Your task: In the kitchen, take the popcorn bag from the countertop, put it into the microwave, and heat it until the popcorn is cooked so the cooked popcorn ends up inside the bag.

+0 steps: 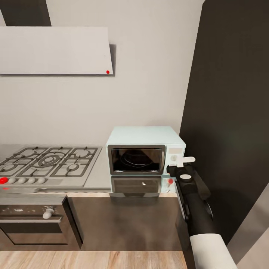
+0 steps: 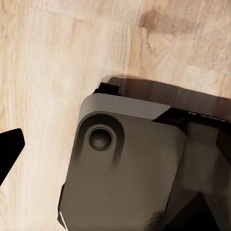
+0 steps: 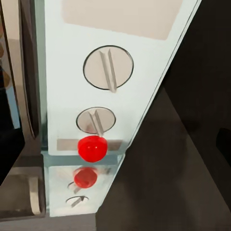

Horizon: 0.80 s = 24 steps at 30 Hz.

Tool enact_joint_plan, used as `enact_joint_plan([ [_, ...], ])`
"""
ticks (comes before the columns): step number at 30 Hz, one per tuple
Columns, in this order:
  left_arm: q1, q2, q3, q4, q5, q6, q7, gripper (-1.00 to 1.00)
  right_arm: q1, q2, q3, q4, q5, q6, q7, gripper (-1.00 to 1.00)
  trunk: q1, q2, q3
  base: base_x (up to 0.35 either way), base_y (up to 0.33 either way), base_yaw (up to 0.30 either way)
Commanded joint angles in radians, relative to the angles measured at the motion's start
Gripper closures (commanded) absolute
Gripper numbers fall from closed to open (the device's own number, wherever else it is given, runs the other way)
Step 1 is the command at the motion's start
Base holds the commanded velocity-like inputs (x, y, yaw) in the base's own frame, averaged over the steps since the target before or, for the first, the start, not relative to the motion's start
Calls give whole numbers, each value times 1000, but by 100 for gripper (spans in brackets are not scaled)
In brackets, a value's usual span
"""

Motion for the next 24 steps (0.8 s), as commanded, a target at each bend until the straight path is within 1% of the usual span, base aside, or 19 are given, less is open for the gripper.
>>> enact_joint_plan([
  [1,0,0,-8,0,7,-2,3,-100,-1,1,-1,4,2,3,-1,-100,0,-1,-1,0,0,0],
  [5,0,-3,-10,0,3,0,3,-100,-1,1,-2,8,1,1,-1,-100,0,-1,-1,0,61,0],
  [18,0,-3,-10,0,-1,2,2,-100,-1,1,-4,10,1,-2,8,-100,0,-1,-1,0,200,0],
  [22,0,-2,-8,0,0,1,2,-100,-1,1,-8,10,-2,-4,25,-100,0,-1,-1,0,30,0],
  [23,0,-2,-8,0,0,1,2,-100,-1,1,-8,10,-6,-5,29,-100,0,-1,-1,0,3,0],
  [24,0,-2,-8,0,0,1,3,-100,-1,1,-8,10,-24,-5,33,-100,0,-1,-1,0,2,0],
])
